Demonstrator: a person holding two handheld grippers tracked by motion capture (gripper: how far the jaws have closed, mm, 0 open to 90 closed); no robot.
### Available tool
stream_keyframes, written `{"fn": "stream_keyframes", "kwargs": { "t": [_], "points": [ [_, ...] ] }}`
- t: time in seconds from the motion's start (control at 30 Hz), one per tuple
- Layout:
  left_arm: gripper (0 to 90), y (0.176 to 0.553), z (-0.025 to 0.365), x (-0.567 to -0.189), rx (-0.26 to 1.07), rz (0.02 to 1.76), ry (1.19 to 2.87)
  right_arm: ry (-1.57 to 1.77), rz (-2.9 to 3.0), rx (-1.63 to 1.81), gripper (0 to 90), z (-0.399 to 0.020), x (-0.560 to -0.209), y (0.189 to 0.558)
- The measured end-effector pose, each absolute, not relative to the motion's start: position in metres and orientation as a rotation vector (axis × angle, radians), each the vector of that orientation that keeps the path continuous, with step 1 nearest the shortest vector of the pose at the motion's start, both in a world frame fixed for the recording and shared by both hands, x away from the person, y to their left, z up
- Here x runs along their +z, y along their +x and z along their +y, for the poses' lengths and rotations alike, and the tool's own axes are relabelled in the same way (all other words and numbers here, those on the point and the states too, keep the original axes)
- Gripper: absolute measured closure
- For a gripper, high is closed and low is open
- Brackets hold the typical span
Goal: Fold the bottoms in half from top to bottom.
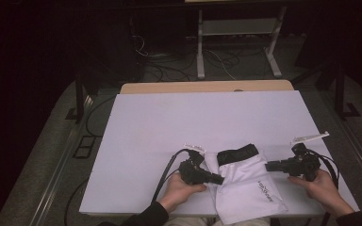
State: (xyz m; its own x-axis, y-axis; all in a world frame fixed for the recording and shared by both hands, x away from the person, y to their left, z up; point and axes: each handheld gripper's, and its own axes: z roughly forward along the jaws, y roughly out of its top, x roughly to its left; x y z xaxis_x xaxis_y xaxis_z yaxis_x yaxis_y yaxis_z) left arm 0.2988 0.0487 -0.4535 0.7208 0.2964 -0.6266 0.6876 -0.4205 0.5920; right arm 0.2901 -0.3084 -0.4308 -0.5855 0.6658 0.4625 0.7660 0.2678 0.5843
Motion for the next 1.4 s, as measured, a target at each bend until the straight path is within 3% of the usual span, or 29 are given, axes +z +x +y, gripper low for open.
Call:
{"fn": "stream_keyframes", "kwargs": {
  "t": [0.27, 0.6, 1.1, 1.4],
  "points": [
    [87.5, 0.299, 0.047, -0.455, -0.528, 0.750, 2.026, -1.422, -2.382, -1.310, 50.3, -0.304, -0.419, 0.301],
    [87.5, 0.297, 0.043, -0.455, -0.487, 0.726, 2.078, -1.492, -2.360, -1.311, 40.8, -0.293, -0.419, 0.331],
    [87.5, 0.297, 0.040, -0.456, -0.485, 0.720, 2.092, -1.513, -2.303, -1.222, 40.8, -0.281, -0.440, 0.369],
    [87.5, 0.297, 0.040, -0.456, -0.485, 0.718, 2.091, -1.450, -2.262, -1.187, 50.1, -0.273, -0.450, 0.375]
  ]
}}
